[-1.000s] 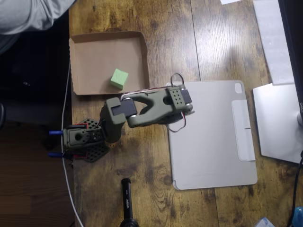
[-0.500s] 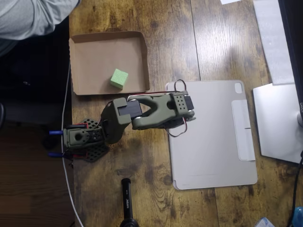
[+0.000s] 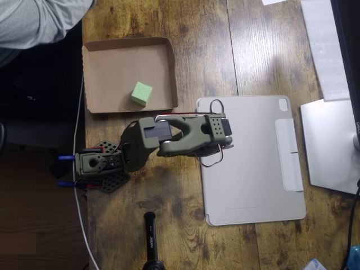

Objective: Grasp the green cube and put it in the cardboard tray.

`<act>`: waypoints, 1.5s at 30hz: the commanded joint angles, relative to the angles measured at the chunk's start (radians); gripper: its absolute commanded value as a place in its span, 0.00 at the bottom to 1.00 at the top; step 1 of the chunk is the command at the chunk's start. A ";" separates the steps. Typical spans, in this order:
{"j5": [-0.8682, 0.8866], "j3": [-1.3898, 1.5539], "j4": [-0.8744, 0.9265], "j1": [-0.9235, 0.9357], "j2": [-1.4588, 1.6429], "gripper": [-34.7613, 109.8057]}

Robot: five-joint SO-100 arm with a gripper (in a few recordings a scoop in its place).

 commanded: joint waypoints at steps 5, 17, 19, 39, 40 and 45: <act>0.006 -0.017 0.014 0.012 0.018 0.24; 0.012 -0.002 0.015 0.029 0.104 0.24; 0.012 -0.003 0.015 0.029 0.098 0.24; 0.002 -0.002 0.015 0.037 0.104 0.24; 0.002 -0.002 0.015 0.037 0.104 0.24; 0.002 -0.003 0.017 0.041 0.098 0.24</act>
